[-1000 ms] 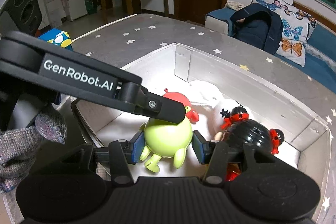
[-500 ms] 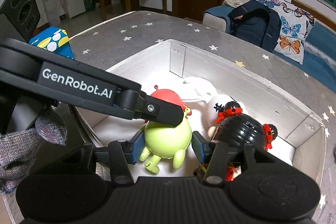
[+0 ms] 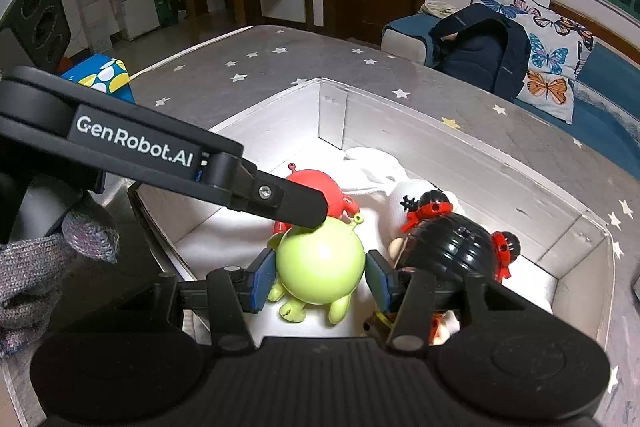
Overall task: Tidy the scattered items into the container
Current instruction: 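Carry the green alien into the box beside the red figure, then open both tools and withdraw from the box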
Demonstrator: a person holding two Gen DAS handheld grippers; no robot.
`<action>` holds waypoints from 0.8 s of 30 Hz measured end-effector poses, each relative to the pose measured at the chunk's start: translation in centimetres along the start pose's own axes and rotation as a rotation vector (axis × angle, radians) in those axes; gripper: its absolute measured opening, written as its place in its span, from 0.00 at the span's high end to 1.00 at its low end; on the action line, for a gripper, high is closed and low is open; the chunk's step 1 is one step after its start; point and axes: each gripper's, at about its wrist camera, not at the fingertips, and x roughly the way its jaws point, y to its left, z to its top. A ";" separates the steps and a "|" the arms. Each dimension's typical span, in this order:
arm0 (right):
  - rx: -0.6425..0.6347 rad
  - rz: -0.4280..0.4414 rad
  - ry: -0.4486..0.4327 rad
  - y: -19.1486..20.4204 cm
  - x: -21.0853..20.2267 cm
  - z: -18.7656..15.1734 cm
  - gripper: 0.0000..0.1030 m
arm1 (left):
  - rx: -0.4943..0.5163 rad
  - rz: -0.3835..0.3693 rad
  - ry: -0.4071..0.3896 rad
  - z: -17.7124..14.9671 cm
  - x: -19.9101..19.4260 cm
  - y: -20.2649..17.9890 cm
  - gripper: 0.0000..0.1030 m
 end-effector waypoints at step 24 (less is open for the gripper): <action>-0.009 -0.034 -0.045 0.7 -1.5 -0.4 0.46 | 0.110 0.083 -0.070 -1.0 -2.8 -1.6 0.63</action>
